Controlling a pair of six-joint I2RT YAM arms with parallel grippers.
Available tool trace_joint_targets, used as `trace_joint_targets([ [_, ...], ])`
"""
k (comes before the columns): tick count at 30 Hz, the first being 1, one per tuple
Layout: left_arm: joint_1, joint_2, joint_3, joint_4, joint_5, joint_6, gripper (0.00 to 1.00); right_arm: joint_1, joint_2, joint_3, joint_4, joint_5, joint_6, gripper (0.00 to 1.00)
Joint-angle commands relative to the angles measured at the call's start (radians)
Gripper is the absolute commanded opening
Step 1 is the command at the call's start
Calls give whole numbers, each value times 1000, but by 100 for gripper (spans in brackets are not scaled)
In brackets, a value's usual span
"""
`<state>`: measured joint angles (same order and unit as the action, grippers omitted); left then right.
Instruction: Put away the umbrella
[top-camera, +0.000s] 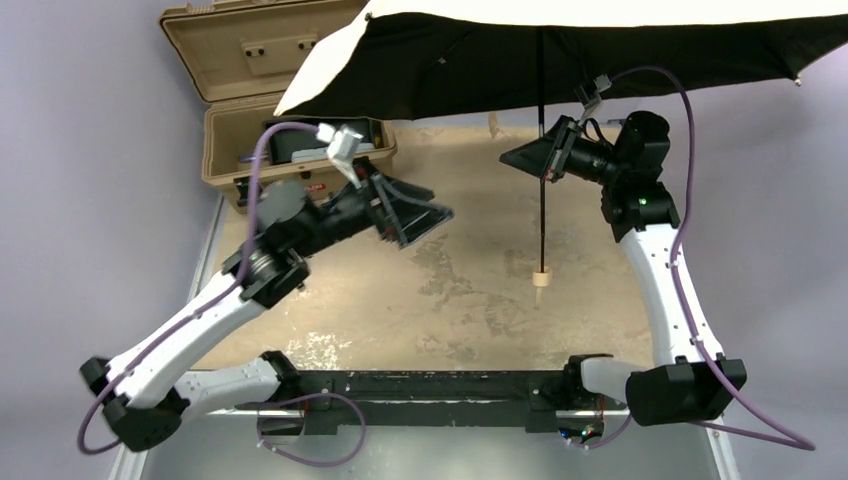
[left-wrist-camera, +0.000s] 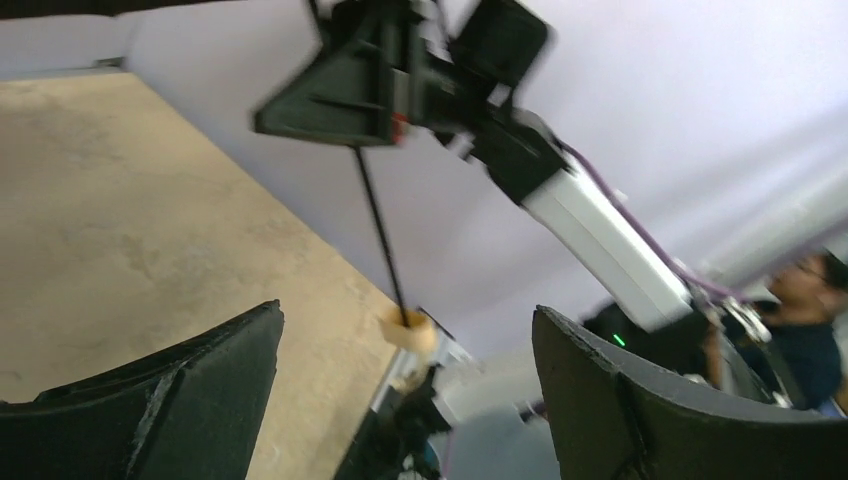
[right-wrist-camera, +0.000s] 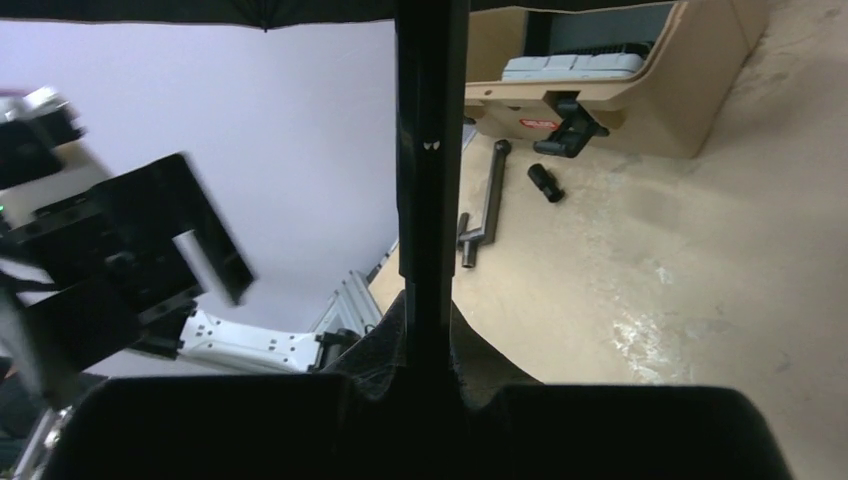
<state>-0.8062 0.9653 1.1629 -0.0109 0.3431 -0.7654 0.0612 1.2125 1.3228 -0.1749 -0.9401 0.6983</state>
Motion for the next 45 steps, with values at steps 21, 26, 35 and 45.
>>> trace_joint_targets([
  [21, 8, 577, 359, 561, -432, 0, 93, 82, -96, -8, 92, -114, -63, 0],
  [26, 69, 653, 453, 568, -327, -118, 88, 106, -106, -17, 59, -120, -124, 0],
  [35, 90, 744, 590, 535, -225, -215, 81, 142, -97, -5, -45, -38, -279, 0],
  [45, 90, 753, 548, 661, -176, -322, 70, 154, -94, -5, -66, -9, -316, 0],
])
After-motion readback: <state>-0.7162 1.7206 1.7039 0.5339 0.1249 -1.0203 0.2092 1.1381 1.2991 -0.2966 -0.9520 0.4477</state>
